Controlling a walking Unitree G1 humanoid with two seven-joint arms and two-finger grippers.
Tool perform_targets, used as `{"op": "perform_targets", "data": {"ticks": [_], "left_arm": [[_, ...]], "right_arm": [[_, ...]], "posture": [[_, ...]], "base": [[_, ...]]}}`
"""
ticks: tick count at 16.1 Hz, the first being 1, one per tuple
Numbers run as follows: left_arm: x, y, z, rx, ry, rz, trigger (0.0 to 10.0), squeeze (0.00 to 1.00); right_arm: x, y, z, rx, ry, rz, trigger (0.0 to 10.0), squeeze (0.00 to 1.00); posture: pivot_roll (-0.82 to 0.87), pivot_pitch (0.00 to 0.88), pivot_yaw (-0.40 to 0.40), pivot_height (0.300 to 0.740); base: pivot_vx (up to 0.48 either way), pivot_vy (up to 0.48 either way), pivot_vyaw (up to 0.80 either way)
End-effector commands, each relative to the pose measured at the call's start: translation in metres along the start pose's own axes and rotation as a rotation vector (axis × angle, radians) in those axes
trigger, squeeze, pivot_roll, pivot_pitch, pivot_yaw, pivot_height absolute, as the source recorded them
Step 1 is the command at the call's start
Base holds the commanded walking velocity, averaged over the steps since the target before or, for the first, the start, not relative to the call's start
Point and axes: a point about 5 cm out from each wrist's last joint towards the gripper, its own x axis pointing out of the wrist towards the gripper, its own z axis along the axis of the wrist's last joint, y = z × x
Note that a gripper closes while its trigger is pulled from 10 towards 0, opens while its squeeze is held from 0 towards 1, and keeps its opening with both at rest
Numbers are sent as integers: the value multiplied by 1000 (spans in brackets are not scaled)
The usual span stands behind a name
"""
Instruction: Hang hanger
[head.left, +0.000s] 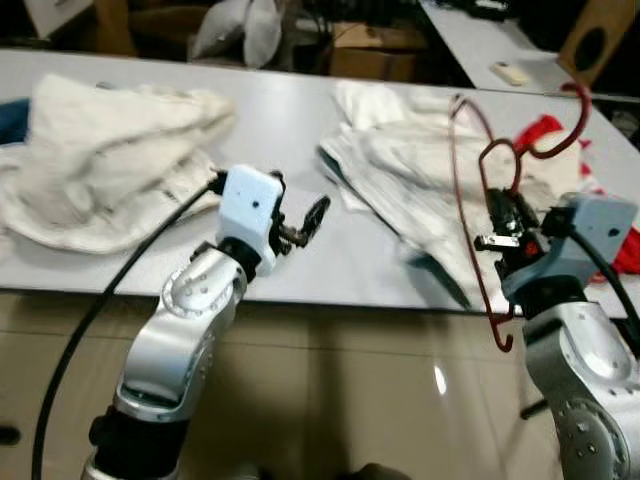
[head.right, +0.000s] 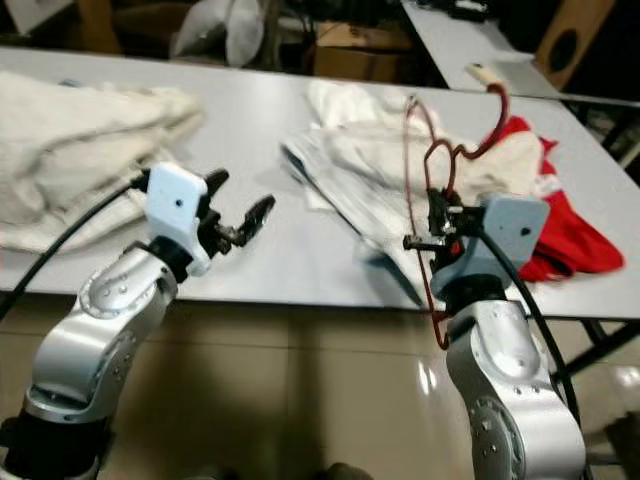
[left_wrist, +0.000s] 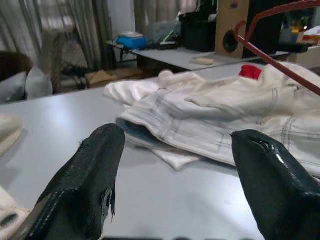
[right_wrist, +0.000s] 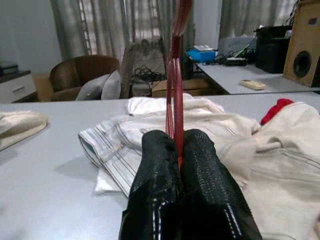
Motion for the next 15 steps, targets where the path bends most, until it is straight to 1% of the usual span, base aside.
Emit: {"op": "perform_targets", "data": {"ticks": [1,7,8,9,11,13,15], "left_arm": [[0,1,1,9,1,-4,10000,220],[0,1,-1,10,10,-16,10000,220],[-1,3,-2,-35,13,3,10000,208],[-1,6,-2,-45,14,21,10000,102],[-1,8,-3,-39,16,27,10000,39],[-2,7,-4,-33,23,23,10000,0],[-4,6,-6,-41,35,16,10000,0]], "right_arm": [[-3,1,1,3,-1,4,10000,0],[-6,-3,-7,1,42,-45,10000,0],[-6,-6,-9,-9,54,-66,10000,0],[-7,-9,-11,0,63,-91,10000,0],[-9,-9,-13,14,72,-96,10000,0],[-9,-9,-13,22,78,-96,10000,0],[-10,-6,-14,31,84,-89,10000,0]], "posture": [[-45,83,-34,740],[-40,78,-24,740],[-41,78,-21,740],[-40,79,-19,740],[-40,83,-18,740],[-40,88,-18,740],[-41,94,-20,740]], "base": [[0,-435,0],[0,-428,0],[0,0,-800],[0,0,-800],[0,0,-800],[0,0,-800],[0,0,-694]]}}
